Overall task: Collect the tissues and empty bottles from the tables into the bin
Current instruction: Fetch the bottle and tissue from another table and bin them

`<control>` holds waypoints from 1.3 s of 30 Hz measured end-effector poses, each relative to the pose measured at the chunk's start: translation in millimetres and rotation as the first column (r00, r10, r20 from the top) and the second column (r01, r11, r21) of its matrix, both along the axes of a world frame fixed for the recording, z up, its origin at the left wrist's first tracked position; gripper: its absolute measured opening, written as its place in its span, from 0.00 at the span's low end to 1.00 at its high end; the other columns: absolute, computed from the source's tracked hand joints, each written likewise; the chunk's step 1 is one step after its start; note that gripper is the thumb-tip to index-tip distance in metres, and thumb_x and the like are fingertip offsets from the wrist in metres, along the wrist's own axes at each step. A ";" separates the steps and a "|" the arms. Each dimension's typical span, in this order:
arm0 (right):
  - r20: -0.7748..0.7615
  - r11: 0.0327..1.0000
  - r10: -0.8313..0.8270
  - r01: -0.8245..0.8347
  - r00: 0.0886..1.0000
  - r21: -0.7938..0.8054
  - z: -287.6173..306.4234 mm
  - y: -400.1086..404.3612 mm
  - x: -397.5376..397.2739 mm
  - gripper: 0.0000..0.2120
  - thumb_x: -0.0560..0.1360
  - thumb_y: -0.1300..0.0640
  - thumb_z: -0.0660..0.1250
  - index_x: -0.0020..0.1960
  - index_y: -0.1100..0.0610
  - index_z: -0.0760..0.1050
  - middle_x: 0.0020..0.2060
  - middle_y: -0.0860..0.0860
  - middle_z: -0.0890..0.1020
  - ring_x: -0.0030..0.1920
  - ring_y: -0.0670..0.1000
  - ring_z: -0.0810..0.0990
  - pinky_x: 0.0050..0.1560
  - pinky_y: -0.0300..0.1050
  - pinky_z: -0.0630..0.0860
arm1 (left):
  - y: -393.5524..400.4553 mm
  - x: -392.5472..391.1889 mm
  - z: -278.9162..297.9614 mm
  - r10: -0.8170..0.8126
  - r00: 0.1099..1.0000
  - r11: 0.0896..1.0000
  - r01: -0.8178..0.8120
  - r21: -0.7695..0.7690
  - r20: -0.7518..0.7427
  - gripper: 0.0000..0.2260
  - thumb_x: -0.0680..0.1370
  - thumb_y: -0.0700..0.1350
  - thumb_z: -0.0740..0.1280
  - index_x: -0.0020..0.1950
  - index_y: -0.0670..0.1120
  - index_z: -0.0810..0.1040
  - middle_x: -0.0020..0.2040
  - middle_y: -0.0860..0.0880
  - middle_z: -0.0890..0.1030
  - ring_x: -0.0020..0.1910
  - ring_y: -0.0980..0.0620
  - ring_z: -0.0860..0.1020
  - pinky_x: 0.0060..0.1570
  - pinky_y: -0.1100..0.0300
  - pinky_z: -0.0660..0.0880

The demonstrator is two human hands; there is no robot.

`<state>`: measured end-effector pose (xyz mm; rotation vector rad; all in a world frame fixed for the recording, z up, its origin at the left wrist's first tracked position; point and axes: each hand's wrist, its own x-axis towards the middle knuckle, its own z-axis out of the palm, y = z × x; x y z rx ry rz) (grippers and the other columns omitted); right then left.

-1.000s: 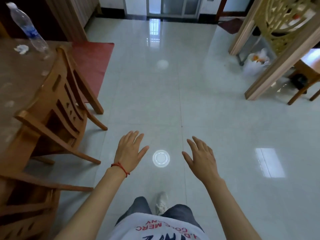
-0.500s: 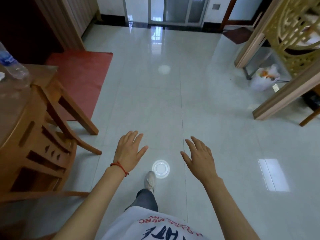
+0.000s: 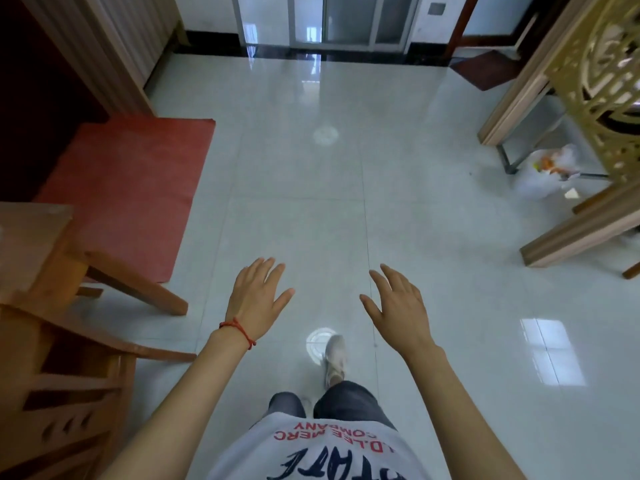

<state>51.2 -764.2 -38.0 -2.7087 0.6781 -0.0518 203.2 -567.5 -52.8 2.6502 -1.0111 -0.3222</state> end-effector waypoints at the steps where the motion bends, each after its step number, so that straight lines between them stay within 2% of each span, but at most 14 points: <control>1: 0.005 1.000 0.005 -0.005 1.000 -0.004 -2.0 -11.6 14.0 0.22 0.77 0.49 0.61 0.67 0.59 0.68 0.69 0.59 0.68 0.68 0.60 0.68 0.66 0.55 0.64 | -9.5 12.3 -2.0 0.008 1.000 1.000 -0.008 -0.001 0.005 0.30 0.75 0.59 0.51 0.62 0.38 0.75 0.61 0.36 0.76 0.62 0.35 0.73 0.60 0.41 0.68; 5: 0.045 1.000 0.021 -0.021 0.999 -0.017 -7.4 -61.9 71.8 0.21 0.76 0.51 0.64 0.65 0.60 0.70 0.67 0.60 0.71 0.66 0.61 0.70 0.64 0.57 0.67 | -56.1 61.8 -4.9 0.022 1.000 1.000 -0.022 0.005 0.013 0.35 0.77 0.63 0.43 0.60 0.38 0.76 0.59 0.36 0.78 0.59 0.35 0.75 0.57 0.40 0.70; 9: 0.060 0.998 0.061 -0.060 0.996 -0.033 -6.4 -113.1 124.3 0.20 0.74 0.52 0.66 0.63 0.61 0.72 0.63 0.62 0.74 0.62 0.62 0.74 0.60 0.58 0.70 | -106.8 106.2 0.1 0.063 0.998 0.998 -0.063 0.000 -0.013 0.30 0.75 0.60 0.51 0.61 0.38 0.75 0.61 0.36 0.76 0.62 0.35 0.73 0.61 0.40 0.67; 15: 0.057 0.989 0.134 -0.130 0.989 -0.063 2.3 -172.3 192.2 0.20 0.74 0.50 0.64 0.61 0.61 0.73 0.62 0.62 0.76 0.60 0.63 0.76 0.57 0.59 0.73 | -155.5 162.7 9.0 0.141 0.990 0.990 -0.141 -0.029 -0.004 0.33 0.73 0.61 0.48 0.66 0.39 0.71 0.67 0.37 0.71 0.68 0.37 0.67 0.66 0.44 0.62; 20: 0.041 0.980 0.187 -0.183 0.981 -0.084 0.7 -199.1 238.6 0.21 0.74 0.48 0.61 0.60 0.61 0.74 0.59 0.61 0.78 0.57 0.62 0.78 0.54 0.58 0.75 | -177.5 200.6 7.4 0.188 0.982 0.982 -0.188 -0.029 -0.001 0.28 0.74 0.56 0.55 0.67 0.40 0.69 0.68 0.38 0.69 0.69 0.38 0.65 0.68 0.45 0.60; 23: 0.026 0.978 0.204 -0.203 0.979 -0.055 -3.2 -212.5 273.8 0.20 0.74 0.50 0.64 0.62 0.61 0.73 0.62 0.62 0.76 0.60 0.63 0.76 0.58 0.60 0.72 | -189.3 228.7 4.2 0.205 0.979 0.979 -0.205 -0.010 -0.012 0.30 0.74 0.59 0.52 0.69 0.41 0.67 0.70 0.40 0.67 0.71 0.40 0.62 0.70 0.47 0.57; 28: 0.028 0.963 0.260 -0.257 0.965 -0.077 -2.7 -237.5 348.2 0.21 0.75 0.51 0.65 0.64 0.61 0.71 0.65 0.62 0.73 0.64 0.63 0.73 0.61 0.59 0.69 | -205.9 289.2 -3.2 0.248 0.969 0.968 -0.248 -0.040 -0.003 0.35 0.72 0.63 0.45 0.68 0.41 0.68 0.69 0.39 0.68 0.70 0.39 0.64 0.69 0.46 0.59; 35: 0.018 0.936 0.343 -0.341 0.939 -0.088 3.8 -252.3 463.3 0.21 0.76 0.51 0.64 0.64 0.61 0.72 0.65 0.61 0.73 0.64 0.62 0.73 0.61 0.58 0.69 | -214.9 378.4 -5.4 0.333 0.942 0.943 -0.334 -0.015 -0.032 0.33 0.73 0.62 0.48 0.65 0.39 0.72 0.66 0.37 0.73 0.66 0.37 0.68 0.65 0.43 0.64; 39: 0.008 0.906 0.411 -0.407 0.912 -0.113 6.0 -249.0 519.0 0.24 0.75 0.45 0.55 0.60 0.61 0.74 0.60 0.61 0.78 0.58 0.61 0.78 0.54 0.57 0.75 | -211.6 421.5 -6.5 0.365 0.931 0.931 -0.365 -0.003 -0.026 0.36 0.76 0.65 0.43 0.64 0.39 0.73 0.64 0.37 0.74 0.64 0.36 0.71 0.63 0.42 0.66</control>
